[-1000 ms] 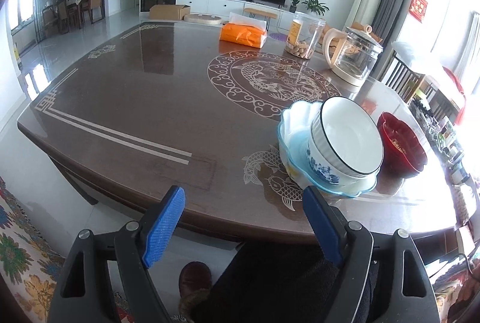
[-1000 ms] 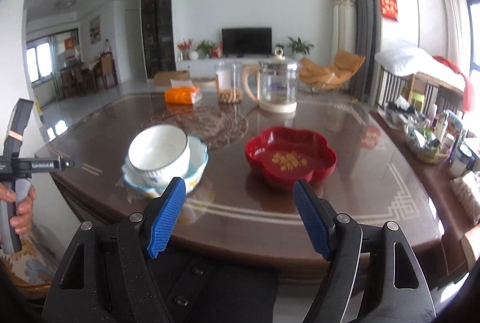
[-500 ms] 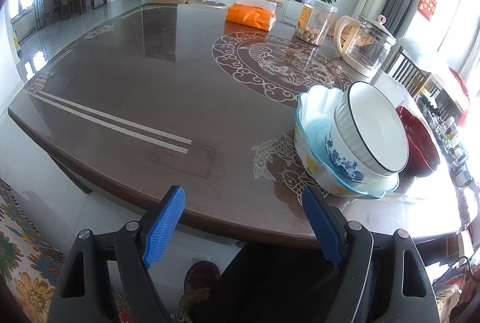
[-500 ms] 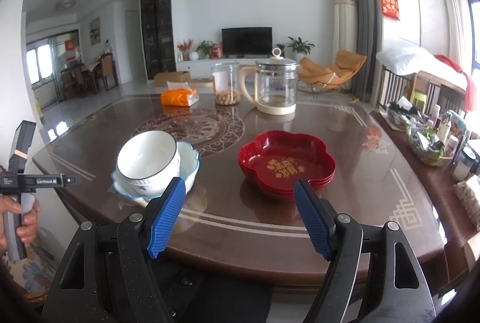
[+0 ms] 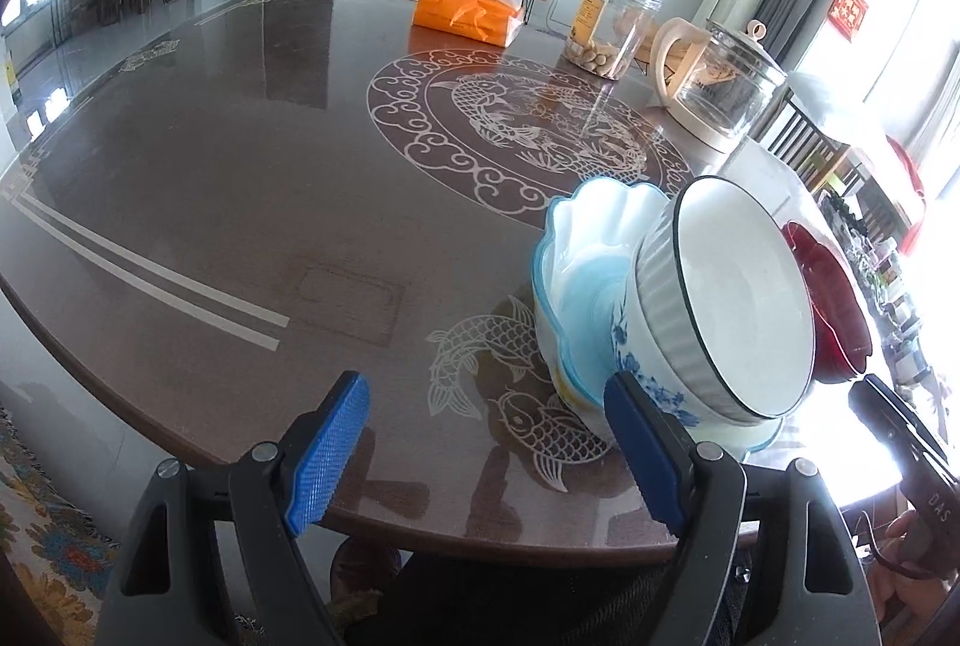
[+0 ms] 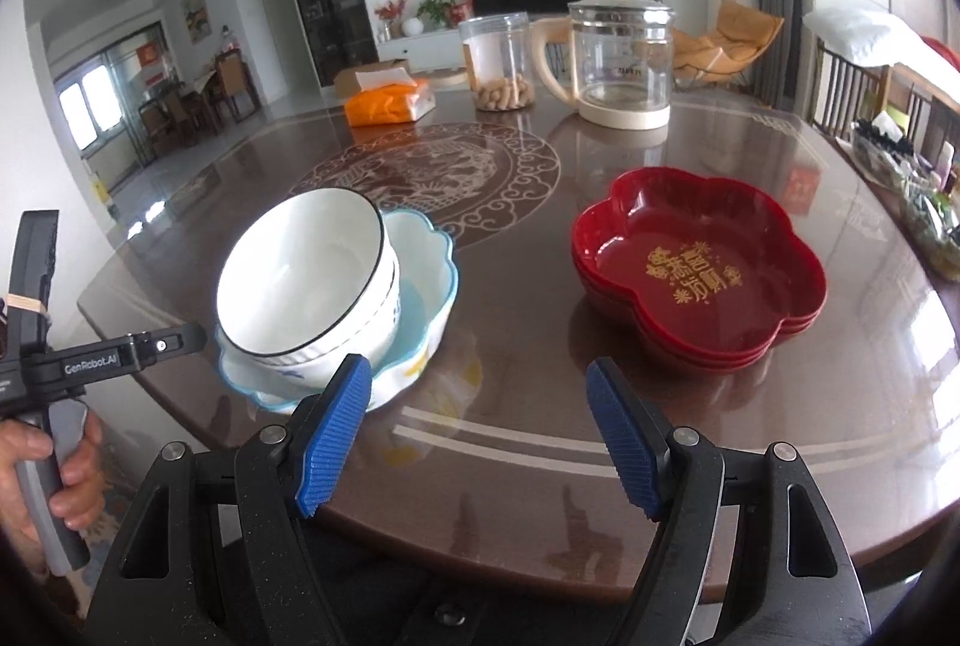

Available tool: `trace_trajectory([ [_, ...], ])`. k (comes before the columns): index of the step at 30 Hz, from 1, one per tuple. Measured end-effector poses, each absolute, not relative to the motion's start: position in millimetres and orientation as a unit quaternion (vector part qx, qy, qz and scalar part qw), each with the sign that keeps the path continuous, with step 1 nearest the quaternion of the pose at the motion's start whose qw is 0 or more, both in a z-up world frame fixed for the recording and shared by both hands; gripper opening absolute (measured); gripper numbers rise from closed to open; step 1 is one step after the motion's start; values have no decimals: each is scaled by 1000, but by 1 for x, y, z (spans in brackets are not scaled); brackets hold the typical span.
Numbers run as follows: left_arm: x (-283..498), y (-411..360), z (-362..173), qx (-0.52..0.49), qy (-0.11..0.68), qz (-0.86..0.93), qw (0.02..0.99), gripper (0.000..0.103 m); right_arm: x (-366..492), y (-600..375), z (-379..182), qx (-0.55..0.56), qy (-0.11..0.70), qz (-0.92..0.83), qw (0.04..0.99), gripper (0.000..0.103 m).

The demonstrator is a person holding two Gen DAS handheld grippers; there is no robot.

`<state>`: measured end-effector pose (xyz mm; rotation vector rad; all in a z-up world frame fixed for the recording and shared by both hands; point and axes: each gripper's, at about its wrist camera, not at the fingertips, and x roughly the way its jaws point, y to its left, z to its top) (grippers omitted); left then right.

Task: Organize plates and bowls
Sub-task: 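Grip the blue scalloped bowl rim with the left tool while the right tool grips it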

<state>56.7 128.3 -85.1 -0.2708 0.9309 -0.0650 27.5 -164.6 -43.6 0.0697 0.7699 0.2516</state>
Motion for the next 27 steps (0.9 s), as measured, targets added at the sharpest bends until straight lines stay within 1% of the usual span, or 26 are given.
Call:
trace_trajectory([
  [2, 59, 128, -87, -131, 446, -32, 885, 80, 36, -162, -47, 39, 381, 126, 915, 62],
  [5, 67, 128, -89, -137, 448, -36, 882, 79, 48, -159, -52, 46, 389, 138, 910, 58],
  [7, 72, 128, -91, -142, 449, -38, 881, 75, 55, -156, -53, 49, 389, 146, 908, 56],
  [8, 76, 127, -92, -144, 450, -40, 880, 74, 59, -152, -54, 49, 391, 149, 907, 52],
  [9, 79, 125, -93, -145, 452, -42, 879, 71, 64, -149, -56, 48, 394, 153, 905, 50],
  [12, 85, 122, -98, -138, 457, -44, 877, 62, 77, -143, -65, 49, 406, 151, 900, 43],
  [13, 87, 120, -99, -135, 460, -44, 877, 58, 81, -142, -68, 51, 409, 149, 899, 39],
  [16, 93, 116, -103, -127, 459, -45, 878, 55, 91, -142, -76, 61, 418, 147, 894, 30],
  [19, 98, 114, -107, -131, 460, -48, 877, 49, 99, -138, -81, 68, 425, 148, 891, 26],
  [21, 102, 114, -111, -139, 462, -48, 875, 48, 103, -138, -83, 74, 424, 149, 890, 23],
  [23, 106, 115, -116, -153, 467, -54, 869, 45, 106, -137, -85, 79, 426, 149, 889, 20],
  [25, 111, 114, -122, -165, 473, -62, 863, 37, 114, -137, -90, 96, 438, 157, 880, 19],
  [26, 111, 112, -122, -162, 469, -63, 866, 35, 118, -137, -95, 106, 449, 163, 872, 19],
  [27, 112, 110, -123, -165, 470, -74, 864, 26, 120, -137, -98, 115, 457, 167, 866, 19],
])
